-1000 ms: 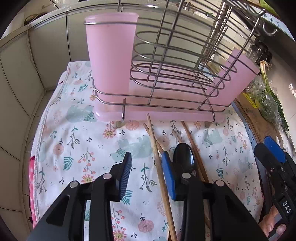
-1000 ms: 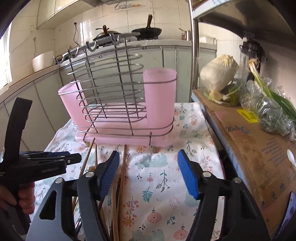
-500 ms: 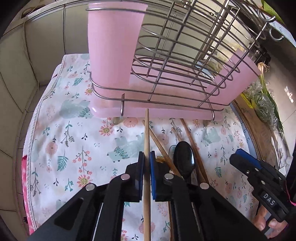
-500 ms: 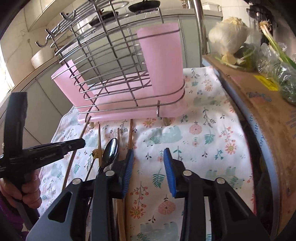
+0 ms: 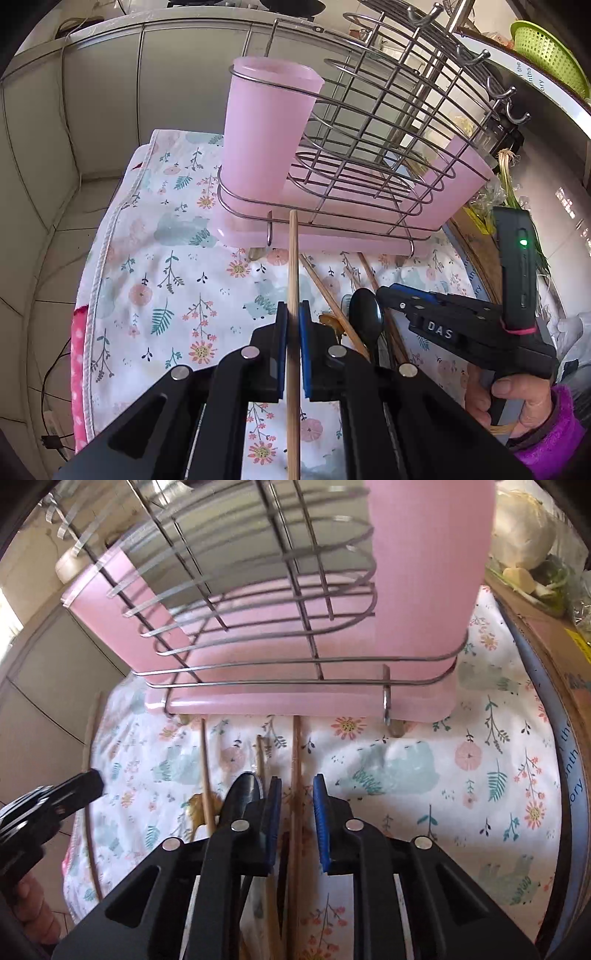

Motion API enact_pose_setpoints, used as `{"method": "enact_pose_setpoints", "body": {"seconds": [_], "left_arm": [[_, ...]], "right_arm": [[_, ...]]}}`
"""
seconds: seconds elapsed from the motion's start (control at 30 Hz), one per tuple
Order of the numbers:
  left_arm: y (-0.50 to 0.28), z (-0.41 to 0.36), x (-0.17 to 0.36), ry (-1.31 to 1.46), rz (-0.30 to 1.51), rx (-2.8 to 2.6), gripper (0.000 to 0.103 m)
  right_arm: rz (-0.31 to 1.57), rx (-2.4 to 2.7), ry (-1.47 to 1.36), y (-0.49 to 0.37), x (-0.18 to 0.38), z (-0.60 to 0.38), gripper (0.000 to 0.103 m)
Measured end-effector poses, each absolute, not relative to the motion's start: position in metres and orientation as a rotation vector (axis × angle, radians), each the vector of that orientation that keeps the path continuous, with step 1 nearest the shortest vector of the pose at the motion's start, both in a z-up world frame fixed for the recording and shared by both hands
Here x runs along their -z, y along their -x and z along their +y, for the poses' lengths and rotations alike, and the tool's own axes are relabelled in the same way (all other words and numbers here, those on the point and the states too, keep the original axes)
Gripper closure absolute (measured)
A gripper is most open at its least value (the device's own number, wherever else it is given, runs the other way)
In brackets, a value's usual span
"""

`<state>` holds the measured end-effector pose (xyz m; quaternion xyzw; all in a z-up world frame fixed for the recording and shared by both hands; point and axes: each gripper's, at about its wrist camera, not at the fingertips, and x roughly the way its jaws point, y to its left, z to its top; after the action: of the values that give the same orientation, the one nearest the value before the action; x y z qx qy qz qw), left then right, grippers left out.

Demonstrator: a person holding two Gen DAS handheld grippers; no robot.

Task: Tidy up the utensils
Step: 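Lift both held chopsticks upright and carry them above the pink cup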

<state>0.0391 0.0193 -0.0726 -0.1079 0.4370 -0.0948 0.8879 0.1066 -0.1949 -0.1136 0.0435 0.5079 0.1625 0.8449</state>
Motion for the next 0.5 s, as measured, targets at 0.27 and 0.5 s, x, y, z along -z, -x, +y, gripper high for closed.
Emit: {"method": "enact_pose_setpoints", "body": {"seconds": [0.27, 0.5], "left_arm": [[-0.035, 0.021, 0.074, 0.232, 0.906, 0.203, 0.097], [-0.032, 0.021, 0.073, 0.229, 0.902, 0.207, 0.097]], "right_arm": [[1.094, -0.312, -0.085, -0.111, 0.121, -0.192, 0.096], [1.129, -0.296, -0.182, -0.079, 0.122, -0.225, 0.096]]}}
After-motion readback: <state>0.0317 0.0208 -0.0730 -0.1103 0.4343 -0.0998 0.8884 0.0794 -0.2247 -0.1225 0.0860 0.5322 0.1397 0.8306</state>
